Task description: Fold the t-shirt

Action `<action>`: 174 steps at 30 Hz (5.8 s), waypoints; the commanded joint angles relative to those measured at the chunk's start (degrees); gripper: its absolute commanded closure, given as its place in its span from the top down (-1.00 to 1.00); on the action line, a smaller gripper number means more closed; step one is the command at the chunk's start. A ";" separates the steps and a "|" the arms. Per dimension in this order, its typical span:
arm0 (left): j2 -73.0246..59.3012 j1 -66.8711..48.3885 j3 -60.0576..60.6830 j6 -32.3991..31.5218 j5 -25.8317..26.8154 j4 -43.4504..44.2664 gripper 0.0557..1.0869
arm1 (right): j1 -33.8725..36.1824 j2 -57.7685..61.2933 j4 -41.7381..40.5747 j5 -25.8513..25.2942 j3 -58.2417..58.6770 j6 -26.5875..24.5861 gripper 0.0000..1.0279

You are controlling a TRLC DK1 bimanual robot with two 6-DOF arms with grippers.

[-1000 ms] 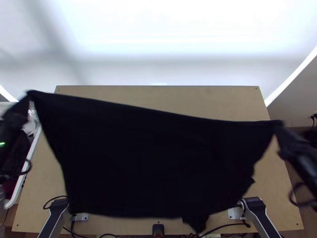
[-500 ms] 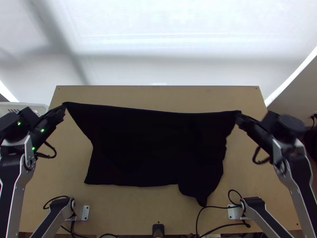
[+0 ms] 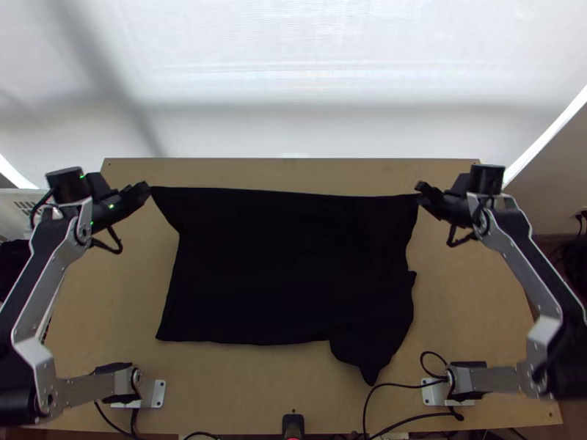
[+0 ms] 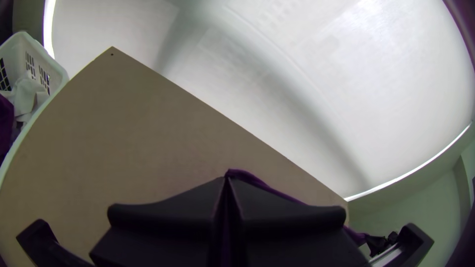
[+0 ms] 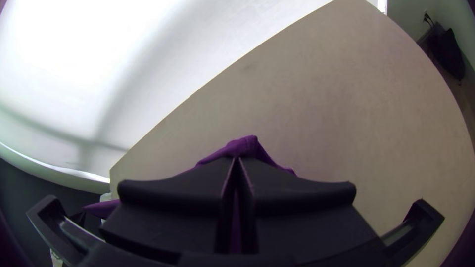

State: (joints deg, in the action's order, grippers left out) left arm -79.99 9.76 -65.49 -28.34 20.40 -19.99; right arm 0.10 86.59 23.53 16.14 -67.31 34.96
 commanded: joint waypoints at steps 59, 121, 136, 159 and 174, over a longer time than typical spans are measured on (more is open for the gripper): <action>-32.16 -3.26 -29.60 13.92 -3.35 -25.71 -0.93 | -0.54 30.57 29.03 -4.36 -38.60 -10.97 -0.94; 1.76 -2.02 4.32 21.92 0.87 -11.83 0.68 | -1.59 -12.76 30.35 -4.63 5.96 -12.72 0.86; 13.10 -4.57 11.00 30.62 -1.59 -29.49 0.68 | -0.71 -18.82 37.29 -4.54 22.13 -15.89 0.63; 14.68 -6.24 11.27 31.06 -4.32 -31.87 0.68 | -7.57 -10.65 28.77 -3.75 29.08 -16.85 0.19; 14.86 -6.33 10.83 48.03 -6.17 -48.57 0.68 | -12.23 -10.91 24.02 -3.75 28.20 -14.92 -0.94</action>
State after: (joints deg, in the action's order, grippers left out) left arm -66.19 3.57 -55.59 14.02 14.94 -65.39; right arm -11.64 75.75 47.55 12.03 -39.35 19.03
